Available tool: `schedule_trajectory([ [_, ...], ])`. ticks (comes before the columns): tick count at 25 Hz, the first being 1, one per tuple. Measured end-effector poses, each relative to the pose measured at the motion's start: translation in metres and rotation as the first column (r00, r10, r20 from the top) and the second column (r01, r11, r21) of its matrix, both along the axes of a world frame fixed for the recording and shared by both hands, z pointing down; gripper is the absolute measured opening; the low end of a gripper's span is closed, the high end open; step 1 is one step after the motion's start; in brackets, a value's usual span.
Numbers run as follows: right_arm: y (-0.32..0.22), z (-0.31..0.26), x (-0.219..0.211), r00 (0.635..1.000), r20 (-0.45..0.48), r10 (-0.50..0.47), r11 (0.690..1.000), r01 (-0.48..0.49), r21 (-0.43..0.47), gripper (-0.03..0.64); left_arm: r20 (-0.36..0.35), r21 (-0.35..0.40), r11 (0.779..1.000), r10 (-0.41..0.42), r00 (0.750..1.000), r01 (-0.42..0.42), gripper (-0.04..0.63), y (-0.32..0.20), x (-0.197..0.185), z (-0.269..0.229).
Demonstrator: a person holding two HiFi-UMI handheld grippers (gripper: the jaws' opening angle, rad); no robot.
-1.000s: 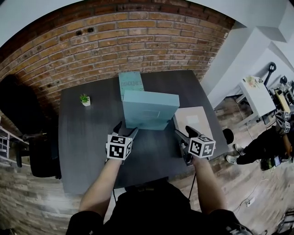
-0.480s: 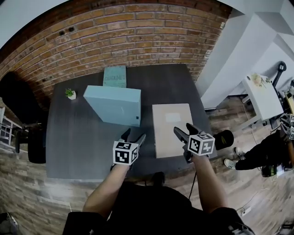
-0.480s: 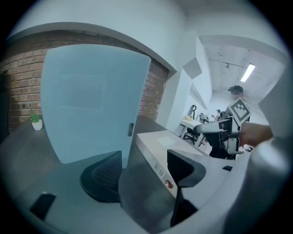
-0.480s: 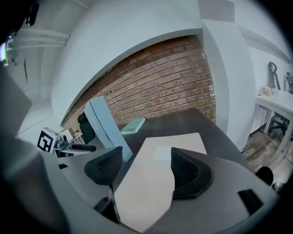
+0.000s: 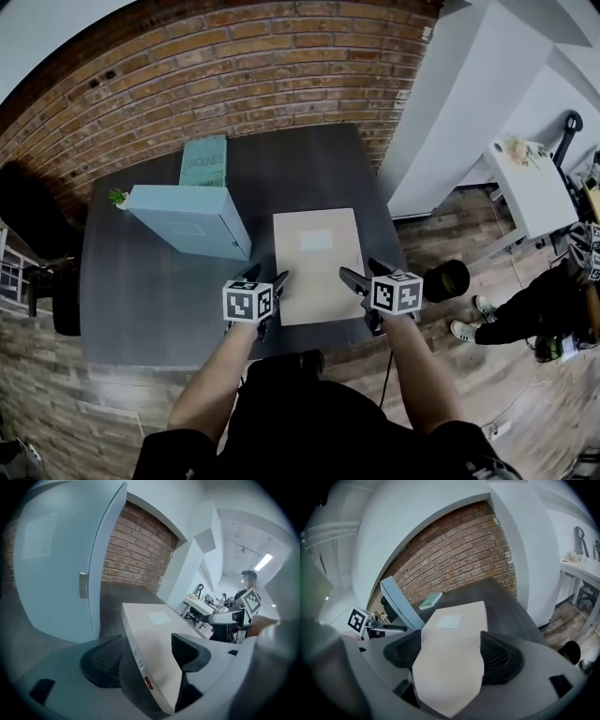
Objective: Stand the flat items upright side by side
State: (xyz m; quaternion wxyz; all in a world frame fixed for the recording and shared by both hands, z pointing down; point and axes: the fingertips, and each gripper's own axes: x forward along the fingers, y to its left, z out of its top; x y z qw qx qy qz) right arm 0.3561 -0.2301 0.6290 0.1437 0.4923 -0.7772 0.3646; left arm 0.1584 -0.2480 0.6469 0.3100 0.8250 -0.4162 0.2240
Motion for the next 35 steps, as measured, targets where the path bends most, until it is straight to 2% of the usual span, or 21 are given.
schedule_trajectory([
  [8, -0.024, 0.04, -0.003, 0.998, 0.014, -0.058, 0.993, 0.059, -0.106, 0.422, -0.005, -0.071, 0.996, 0.049, 0.999, -0.049, 0.353, -0.019, 0.027, 0.03],
  [12, -0.04, 0.055, -0.005, 0.998, 0.05, -0.046, 0.985, 0.054, -0.161, 0.431, 0.007, -0.12, 0.988, 0.102, 0.995, -0.101, 0.374, -0.02, 0.041, 0.047],
  [15, -0.049, 0.068, 0.0, 0.999, 0.029, -0.044, 0.978, 0.049, -0.203, 0.434, 0.015, -0.145, 0.982, 0.12, 0.993, -0.117, 0.393, -0.023, 0.045, 0.055],
  [19, -0.05, 0.086, 0.0, 0.998, 0.037, -0.057, 0.963, 0.065, -0.263, 0.445, -0.034, -0.204, 0.97, 0.128, 0.991, -0.132, 0.41, -0.024, 0.048, 0.064],
  [23, -0.049, 0.097, -0.003, 0.994, 0.097, -0.041, 0.949, 0.069, -0.307, 0.463, -0.082, -0.238, 0.956, 0.153, 0.985, -0.169, 0.426, -0.025, 0.052, 0.069],
  [29, -0.049, 0.093, -0.002, 0.992, 0.12, -0.026, 0.96, 0.059, -0.274, 0.465, -0.064, -0.219, 0.958, 0.174, 0.983, -0.183, 0.428, -0.027, 0.05, 0.062],
  [35, -0.04, 0.068, 0.002, 0.995, 0.094, -0.019, 0.981, 0.037, -0.191, 0.463, -0.016, -0.125, 0.968, 0.218, 0.976, -0.218, 0.426, -0.022, 0.053, 0.037],
])
